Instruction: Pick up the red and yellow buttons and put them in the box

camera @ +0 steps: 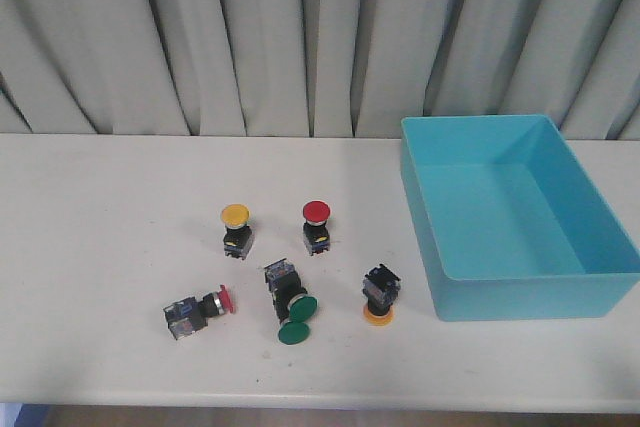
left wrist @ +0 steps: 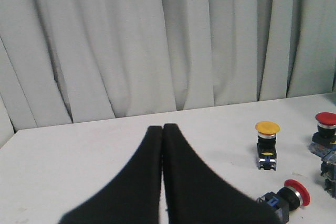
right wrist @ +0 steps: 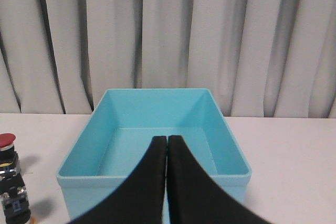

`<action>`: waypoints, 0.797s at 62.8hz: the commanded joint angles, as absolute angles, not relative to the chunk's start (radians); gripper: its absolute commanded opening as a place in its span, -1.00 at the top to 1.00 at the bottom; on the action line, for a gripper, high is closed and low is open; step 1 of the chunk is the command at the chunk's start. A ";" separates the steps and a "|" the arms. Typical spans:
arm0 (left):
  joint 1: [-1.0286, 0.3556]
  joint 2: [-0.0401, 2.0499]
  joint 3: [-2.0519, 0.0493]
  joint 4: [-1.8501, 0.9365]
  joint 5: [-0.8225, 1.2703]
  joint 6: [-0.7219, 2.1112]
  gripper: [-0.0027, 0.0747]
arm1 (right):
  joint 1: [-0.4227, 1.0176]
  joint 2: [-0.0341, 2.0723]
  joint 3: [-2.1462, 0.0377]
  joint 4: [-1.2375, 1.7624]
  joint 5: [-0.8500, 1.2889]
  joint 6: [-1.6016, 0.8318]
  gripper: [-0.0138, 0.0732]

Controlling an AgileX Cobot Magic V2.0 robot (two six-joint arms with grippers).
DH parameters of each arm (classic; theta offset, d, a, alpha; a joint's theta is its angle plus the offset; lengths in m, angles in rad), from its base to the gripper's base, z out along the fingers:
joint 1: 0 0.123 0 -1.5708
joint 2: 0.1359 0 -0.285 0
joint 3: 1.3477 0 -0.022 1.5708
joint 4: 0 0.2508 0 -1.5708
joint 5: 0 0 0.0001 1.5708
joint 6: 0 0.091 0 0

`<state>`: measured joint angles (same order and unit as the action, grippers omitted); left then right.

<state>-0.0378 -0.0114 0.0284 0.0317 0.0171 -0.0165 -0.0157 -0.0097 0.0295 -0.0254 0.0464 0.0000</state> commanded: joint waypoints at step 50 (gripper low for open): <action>-0.039 -0.025 0.069 0.018 -0.070 -0.028 0.95 | -0.021 -0.021 0.036 -0.037 -0.027 -0.006 0.69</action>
<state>-0.0378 -0.0114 0.0284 0.0317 0.0171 -0.0165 -0.0157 -0.0097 0.0295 -0.0254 0.0464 0.0000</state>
